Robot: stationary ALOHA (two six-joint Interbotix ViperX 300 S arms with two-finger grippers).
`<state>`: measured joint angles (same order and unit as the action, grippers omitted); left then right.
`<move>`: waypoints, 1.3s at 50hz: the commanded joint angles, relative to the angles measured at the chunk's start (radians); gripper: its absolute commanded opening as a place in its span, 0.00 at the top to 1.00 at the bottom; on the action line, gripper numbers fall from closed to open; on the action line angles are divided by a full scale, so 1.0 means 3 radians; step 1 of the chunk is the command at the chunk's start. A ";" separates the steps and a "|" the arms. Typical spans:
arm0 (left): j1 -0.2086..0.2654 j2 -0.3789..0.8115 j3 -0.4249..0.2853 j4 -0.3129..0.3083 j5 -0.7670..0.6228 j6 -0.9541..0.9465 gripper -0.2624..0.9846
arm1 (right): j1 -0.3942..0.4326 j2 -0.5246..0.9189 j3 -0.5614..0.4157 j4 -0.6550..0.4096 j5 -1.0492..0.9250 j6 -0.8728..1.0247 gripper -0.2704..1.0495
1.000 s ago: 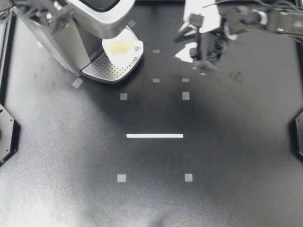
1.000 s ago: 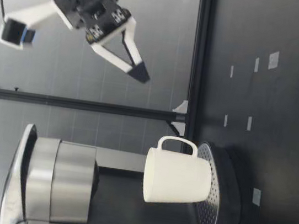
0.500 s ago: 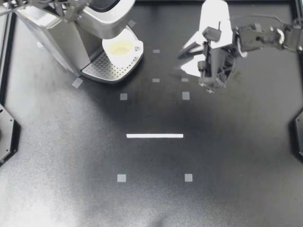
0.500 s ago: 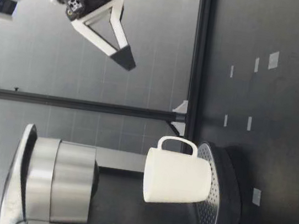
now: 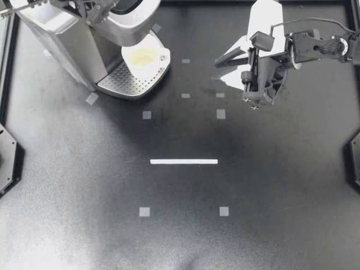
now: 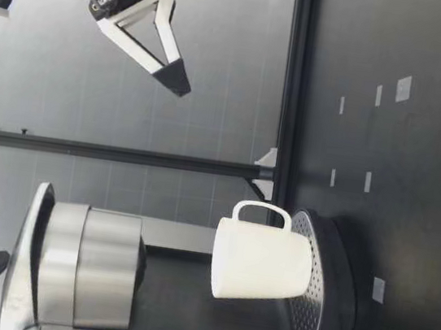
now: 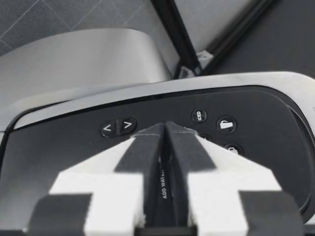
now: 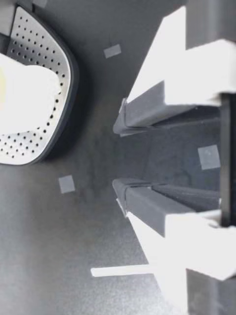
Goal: Place the coffee capsule inside the capsule container, then place the cup onto the center of the cup tray.
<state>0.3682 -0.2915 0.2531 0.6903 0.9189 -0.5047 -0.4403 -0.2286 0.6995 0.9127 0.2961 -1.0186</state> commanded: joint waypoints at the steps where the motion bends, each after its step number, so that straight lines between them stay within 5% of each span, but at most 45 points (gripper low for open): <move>1: 0.0015 -0.0010 -0.0092 0.0005 -0.0020 0.0005 0.66 | 0.0010 -0.0056 -0.0041 0.0005 -0.0031 -0.0005 0.47; 26: 0.0010 0.0031 0.0128 -0.0297 -0.0026 0.0010 0.66 | 0.0010 -0.0051 -0.0031 0.0000 -0.0046 -0.0005 0.47; 65: 0.0010 0.0051 0.0112 -0.0389 -0.0077 0.0036 0.66 | 0.0010 -0.0020 -0.0015 0.0005 -0.0046 -0.0005 0.47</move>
<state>0.3789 -0.2853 0.2777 0.6029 0.8897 -0.5016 -0.4403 -0.2178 0.7056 0.9112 0.2884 -1.0186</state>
